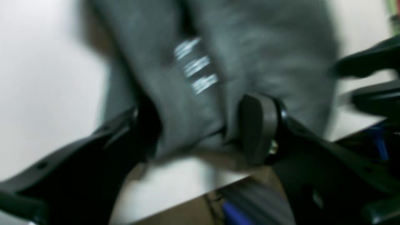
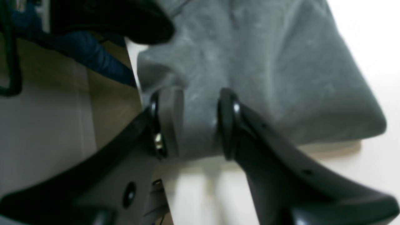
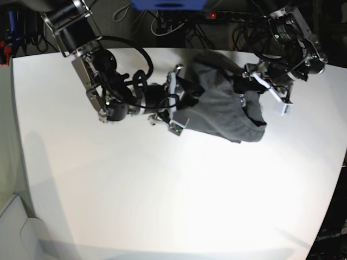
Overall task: Layout the t-shirt on the table in an organized manner, then fold the t-shirt properly
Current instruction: 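Release the bundle and pull both grippers back from the shirt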
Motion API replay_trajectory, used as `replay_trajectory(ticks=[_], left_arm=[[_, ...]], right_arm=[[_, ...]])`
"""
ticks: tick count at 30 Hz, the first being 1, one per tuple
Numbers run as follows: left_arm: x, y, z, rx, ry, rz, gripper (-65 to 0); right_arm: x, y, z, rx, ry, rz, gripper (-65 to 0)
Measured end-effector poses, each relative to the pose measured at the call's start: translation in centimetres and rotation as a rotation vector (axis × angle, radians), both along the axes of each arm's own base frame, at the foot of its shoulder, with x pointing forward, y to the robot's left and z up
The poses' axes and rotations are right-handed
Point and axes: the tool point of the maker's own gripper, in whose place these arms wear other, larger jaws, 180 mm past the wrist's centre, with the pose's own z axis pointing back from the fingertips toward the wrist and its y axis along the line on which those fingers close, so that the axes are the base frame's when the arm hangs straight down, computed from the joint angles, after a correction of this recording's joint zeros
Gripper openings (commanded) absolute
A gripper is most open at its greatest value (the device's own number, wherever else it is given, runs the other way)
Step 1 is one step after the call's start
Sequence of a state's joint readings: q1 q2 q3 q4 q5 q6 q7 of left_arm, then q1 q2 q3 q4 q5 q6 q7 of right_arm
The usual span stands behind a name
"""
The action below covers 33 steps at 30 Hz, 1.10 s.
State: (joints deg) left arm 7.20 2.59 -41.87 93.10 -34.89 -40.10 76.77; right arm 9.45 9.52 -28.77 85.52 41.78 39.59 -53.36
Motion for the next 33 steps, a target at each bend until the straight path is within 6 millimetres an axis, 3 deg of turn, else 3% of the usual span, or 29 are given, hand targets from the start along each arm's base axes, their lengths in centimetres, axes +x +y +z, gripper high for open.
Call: replay_trajectory(ticks=[9,16,22,33], left_arm=[[-0.6,5.3,-0.2,0.14,0.034,0.001,-27.4],[-0.1,6.3,0.4,0.164,0.01,0.006,-27.3],[-0.1,7.5,0.7,0.192,0.002,0.007,-27.3],[-2.4,14.7,2.6,0.282,0.0,0.179,-27.3]], right_arm=[[0.1,-0.5,-1.0,-0.009,0.028,-0.016,-46.6],[0.2,-1.4,-2.9,0.001,0.09,-0.065,-46.5],[-0.2,-1.9,-3.3,-0.012,0.094,-0.067,-46.5],[-0.2,-1.9,-2.9,-0.022,0.066,-0.053,-46.5]])
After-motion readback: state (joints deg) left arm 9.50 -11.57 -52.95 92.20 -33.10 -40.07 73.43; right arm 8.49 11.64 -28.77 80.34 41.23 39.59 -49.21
